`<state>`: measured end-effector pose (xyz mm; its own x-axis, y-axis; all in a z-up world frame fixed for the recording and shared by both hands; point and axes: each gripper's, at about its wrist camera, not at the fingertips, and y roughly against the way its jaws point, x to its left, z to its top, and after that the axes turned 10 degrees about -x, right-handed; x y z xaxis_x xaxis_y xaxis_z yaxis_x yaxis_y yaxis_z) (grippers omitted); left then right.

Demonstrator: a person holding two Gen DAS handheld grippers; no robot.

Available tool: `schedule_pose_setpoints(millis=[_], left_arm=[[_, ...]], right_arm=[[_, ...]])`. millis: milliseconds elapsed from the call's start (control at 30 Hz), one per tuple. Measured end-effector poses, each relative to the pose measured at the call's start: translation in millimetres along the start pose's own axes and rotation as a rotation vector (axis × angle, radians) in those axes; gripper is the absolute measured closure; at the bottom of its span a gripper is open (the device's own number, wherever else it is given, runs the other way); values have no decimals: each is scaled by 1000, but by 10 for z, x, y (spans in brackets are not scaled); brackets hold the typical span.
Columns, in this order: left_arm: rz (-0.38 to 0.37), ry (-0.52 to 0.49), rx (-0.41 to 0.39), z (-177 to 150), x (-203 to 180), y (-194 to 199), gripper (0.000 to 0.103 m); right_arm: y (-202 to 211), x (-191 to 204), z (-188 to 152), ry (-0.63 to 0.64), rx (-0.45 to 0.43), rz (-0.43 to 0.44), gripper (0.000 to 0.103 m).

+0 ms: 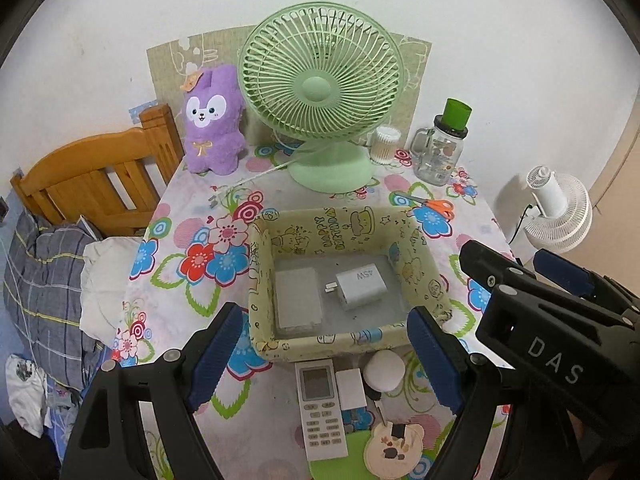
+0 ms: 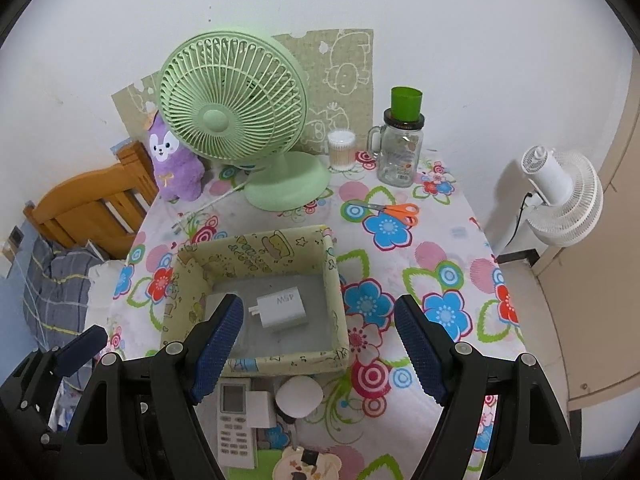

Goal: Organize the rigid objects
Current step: 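Withdraw both open tools up out of the fabric box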

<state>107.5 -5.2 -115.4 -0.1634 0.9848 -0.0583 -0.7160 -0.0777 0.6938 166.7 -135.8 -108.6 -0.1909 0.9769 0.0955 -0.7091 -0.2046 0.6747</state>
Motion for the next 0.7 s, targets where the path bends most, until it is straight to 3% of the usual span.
schedule_pose_setpoints(millis=[700], left_arm=[[-25,-48,-14,-161,-84,359,17]], right_arm=[[434,-38,-158,6,-22,-19,18]])
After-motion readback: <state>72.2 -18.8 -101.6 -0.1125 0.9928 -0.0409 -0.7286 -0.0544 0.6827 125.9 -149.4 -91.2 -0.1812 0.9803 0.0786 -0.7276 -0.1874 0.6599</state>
